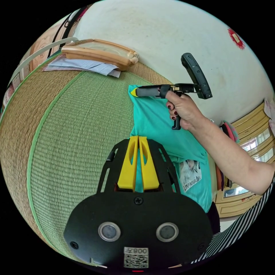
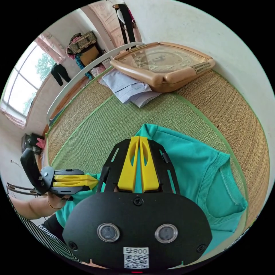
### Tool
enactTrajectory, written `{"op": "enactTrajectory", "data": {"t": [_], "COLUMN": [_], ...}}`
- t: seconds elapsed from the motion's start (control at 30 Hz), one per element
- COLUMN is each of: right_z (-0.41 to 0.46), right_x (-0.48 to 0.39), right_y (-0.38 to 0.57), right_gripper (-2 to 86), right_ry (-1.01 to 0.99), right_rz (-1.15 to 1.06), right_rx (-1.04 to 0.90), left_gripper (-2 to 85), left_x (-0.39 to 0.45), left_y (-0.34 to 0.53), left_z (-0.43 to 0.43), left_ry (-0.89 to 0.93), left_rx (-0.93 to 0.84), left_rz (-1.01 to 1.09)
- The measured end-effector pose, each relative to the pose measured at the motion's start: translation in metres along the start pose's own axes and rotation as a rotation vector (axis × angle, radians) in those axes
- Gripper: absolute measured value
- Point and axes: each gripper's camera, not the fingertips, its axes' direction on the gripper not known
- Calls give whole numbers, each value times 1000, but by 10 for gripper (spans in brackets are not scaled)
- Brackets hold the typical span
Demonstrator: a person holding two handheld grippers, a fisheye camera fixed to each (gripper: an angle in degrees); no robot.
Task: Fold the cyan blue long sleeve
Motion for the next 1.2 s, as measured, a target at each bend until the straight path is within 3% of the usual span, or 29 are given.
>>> {"op": "enactTrajectory", "data": {"t": [0.27,0.43,0.63,0.73,1.0,1.2], "right_z": [-54,-130,-187,-175,-211,-277], "right_x": [3,39,87,108,117,102], "right_y": [50,190,380,435,485,590], "right_gripper": [1,0,1,1,1,1], "right_ry": [28,17,115,138,56,-26], "right_rz": [60,239,586,683,732,823], "right_rx": [101,223,191,68,152,275], "left_gripper": [1,1,2,2,3,4], "left_x": [31,30,47,53,83,65], "left_y": [13,19,28,33,82,159], "left_z": [-69,-85,-125,-137,-226,-296], "left_ry": [-6,-7,-82,-92,-105,-54], "left_rx": [9,-52,-83,-123,-119,-163], "left_rz": [34,22,48,69,78,-77]}}
